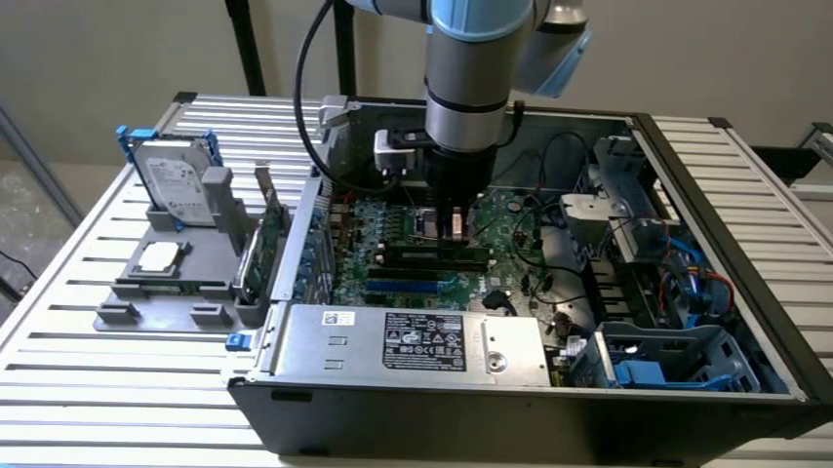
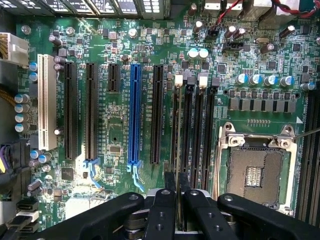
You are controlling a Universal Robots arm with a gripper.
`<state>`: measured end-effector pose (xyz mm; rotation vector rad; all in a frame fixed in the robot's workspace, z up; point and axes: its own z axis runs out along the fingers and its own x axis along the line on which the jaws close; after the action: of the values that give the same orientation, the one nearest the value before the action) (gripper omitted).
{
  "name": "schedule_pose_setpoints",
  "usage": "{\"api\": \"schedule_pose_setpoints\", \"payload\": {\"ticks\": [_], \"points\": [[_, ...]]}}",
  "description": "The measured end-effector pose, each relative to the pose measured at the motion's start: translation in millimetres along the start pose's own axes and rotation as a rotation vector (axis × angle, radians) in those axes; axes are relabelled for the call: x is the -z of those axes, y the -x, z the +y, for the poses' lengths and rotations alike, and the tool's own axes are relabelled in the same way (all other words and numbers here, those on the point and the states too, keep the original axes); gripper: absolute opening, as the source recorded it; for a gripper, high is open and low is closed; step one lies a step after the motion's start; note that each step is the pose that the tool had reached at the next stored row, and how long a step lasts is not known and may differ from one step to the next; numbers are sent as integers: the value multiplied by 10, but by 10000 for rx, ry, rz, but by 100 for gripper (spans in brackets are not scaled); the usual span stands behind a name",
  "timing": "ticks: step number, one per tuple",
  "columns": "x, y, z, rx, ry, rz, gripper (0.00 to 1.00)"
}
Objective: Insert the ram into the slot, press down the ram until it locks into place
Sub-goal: 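Insert the ram into the slot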
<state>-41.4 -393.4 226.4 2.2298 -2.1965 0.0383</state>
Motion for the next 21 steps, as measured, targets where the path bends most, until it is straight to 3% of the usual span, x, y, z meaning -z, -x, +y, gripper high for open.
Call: {"api": "schedule_pose_setpoints", "payload": {"ticks": [16,17,18,21], "points": [[-22,1,25,-46,-65,-2,15],[-14,1,25,-46,-66,-2,15],[6,1,25,-46,-66,-2,22],[116,-2,25,-47,-63,-1,22]]}}
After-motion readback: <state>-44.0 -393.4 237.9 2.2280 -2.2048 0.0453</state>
